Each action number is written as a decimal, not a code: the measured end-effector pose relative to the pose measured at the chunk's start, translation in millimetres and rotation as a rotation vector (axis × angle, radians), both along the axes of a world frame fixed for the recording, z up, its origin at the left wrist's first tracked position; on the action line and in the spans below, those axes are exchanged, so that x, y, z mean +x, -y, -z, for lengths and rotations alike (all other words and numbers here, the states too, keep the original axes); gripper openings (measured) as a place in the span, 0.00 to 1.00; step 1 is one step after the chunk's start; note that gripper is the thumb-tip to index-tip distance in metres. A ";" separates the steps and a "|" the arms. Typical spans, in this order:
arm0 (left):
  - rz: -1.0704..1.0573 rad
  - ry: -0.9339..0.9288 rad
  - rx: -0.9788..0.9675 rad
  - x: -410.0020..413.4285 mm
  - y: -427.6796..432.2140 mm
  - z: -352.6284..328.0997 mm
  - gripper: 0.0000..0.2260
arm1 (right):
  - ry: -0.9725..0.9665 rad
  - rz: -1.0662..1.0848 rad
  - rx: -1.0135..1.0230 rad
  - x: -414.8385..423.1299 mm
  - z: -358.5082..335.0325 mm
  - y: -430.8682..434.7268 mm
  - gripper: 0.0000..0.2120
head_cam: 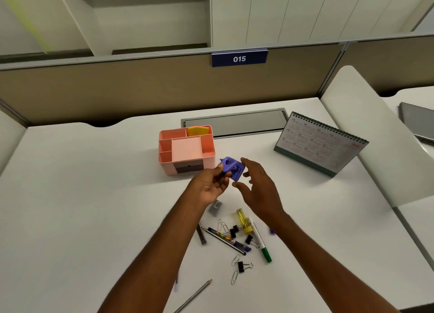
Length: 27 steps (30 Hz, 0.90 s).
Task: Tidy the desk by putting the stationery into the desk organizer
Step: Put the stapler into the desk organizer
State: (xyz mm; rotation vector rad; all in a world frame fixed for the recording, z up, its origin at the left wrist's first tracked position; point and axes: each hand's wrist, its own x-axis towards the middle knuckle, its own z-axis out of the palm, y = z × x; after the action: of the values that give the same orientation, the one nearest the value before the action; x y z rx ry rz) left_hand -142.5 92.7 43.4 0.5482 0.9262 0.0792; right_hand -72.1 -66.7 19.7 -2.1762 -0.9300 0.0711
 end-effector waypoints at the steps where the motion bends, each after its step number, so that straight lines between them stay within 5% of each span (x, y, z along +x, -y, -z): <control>1: -0.009 0.008 -0.009 -0.6 -4.6 -3.6 0.11 | 0.015 -0.025 0.009 3.3 -3.4 -5.7 0.33; 9: -0.078 0.048 -0.063 -2.7 -44.4 -23.1 0.12 | 0.129 -0.203 0.002 27.5 -27.8 -52.2 0.31; 15: 0.038 -0.082 0.111 3.7 -65.3 -25.2 0.14 | 0.202 -0.261 -0.046 45.9 -44.7 -83.0 0.29; 21: 0.096 -0.314 0.488 11.8 -83.4 -17.1 0.15 | 0.233 -0.309 -0.141 65.9 -50.8 -104.3 0.28; 27: 0.132 -0.324 0.980 12.7 -81.1 2.0 0.16 | 0.269 -0.334 -0.239 80.3 -48.1 -118.2 0.28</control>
State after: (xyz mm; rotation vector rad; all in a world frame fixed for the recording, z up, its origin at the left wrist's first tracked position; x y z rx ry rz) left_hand -129.7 173.8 41.4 1.5621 1.1366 0.3416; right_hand 8.2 51.5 67.8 -2.2596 -1.5011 0.0525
